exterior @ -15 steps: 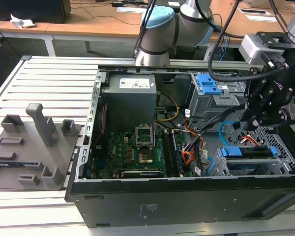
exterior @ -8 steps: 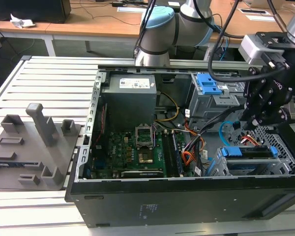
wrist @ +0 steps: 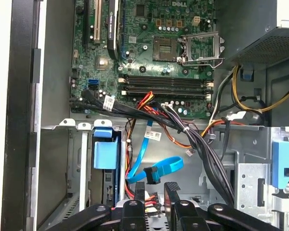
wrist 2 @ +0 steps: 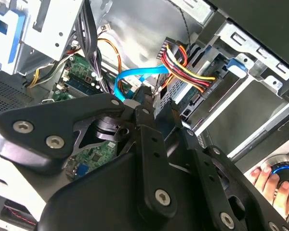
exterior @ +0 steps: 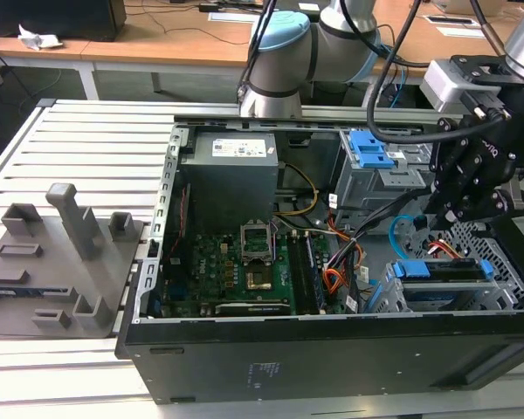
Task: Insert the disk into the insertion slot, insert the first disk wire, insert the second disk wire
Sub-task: 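Insert the second disk wire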
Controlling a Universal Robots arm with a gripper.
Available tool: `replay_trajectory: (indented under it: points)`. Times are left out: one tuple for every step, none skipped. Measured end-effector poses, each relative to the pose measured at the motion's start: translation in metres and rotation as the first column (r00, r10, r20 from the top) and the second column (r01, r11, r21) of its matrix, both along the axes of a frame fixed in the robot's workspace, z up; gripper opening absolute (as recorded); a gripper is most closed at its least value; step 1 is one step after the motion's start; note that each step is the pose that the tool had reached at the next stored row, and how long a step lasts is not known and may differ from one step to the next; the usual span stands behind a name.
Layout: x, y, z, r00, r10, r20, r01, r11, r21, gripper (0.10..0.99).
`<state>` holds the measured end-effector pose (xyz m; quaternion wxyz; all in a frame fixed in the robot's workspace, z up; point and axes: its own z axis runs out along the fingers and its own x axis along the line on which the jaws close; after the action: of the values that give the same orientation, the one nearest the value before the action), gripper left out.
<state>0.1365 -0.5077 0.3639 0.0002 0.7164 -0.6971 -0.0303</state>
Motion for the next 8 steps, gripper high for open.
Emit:
replay_trajectory:
  points:
    - [-0.0020, 0.0000, 0.0000, 1.0000, 0.003, 0.0000, -0.003, 1.0000, 0.000, 0.302]
    - [-0.0033, 0.0000, 0.0000, 1.0000, 0.005, 0.0000, -0.005, 1.0000, 0.000, 0.302]
    - [-0.0073, 0.0000, 0.0000, 1.0000, 0.010, 0.0000, -0.010, 1.0000, 0.000, 0.302]
    - [-0.0090, 0.0000, 0.0000, 0.9999, 0.011, 0.0000, -0.011, 0.9999, 0.000, 0.302]
    - [-0.0107, 0.0000, 0.0000, 0.9999, 0.013, 0.0000, -0.013, 0.9999, 0.000, 0.302]
    - [-0.0133, 0.0000, 0.0000, 0.9999, 0.015, 0.0001, -0.015, 0.9999, 0.000, 0.302]
    - [-0.0146, 0.0000, 0.0000, 0.9999, 0.017, 0.0000, -0.017, 0.9999, 0.000, 0.302]
    - [-0.0159, -0.0001, 0.0000, 0.9998, 0.019, 0.0000, -0.019, 0.9998, 0.000, 0.302]
